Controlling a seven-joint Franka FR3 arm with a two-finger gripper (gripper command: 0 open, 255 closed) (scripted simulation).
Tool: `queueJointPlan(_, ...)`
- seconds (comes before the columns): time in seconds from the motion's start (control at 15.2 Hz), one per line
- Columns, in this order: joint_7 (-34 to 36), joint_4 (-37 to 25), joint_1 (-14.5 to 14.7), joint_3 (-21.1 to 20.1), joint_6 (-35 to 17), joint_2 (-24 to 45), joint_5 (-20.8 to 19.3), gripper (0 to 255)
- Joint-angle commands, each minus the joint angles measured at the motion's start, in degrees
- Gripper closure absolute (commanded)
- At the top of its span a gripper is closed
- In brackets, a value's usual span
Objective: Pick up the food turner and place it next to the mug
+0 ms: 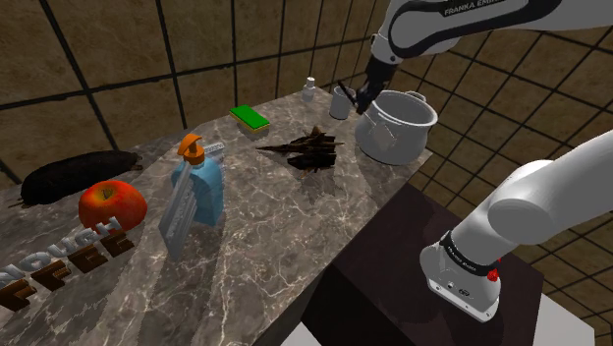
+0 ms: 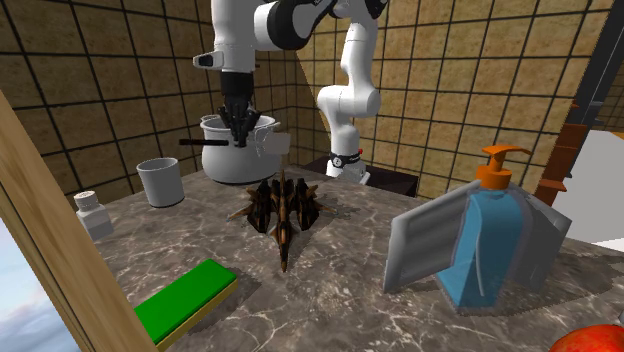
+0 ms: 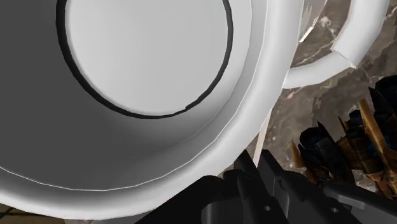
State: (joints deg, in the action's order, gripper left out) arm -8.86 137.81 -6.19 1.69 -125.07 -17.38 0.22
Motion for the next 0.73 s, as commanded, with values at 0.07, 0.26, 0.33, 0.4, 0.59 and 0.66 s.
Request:
queueJointPlan(0.07, -0.08, 1.98, -0.18, 0.16, -2.49, 1.39, -0.09, 255)
queueJointPlan(0.26, -0.16, 3.32, -0.26, 0.10, -5.01, 2.57, -0.01, 255)
queueJointPlan(0.33, -0.18, 3.74, -0.29, 0.08, -5.86, 3.00, 0.02, 255)
queueJointPlan(0.4, -0.21, 4.15, -0.31, 0.06, -6.71, 3.44, 0.04, 255)
queueJointPlan(0.59, -0.29, 5.31, -0.37, 0.01, -9.28, 4.85, 0.13, 255)
queueJointPlan(0.66, 0.05, 3.87, 0.19, -0.73, -24.33, 3.08, 0.23, 255)
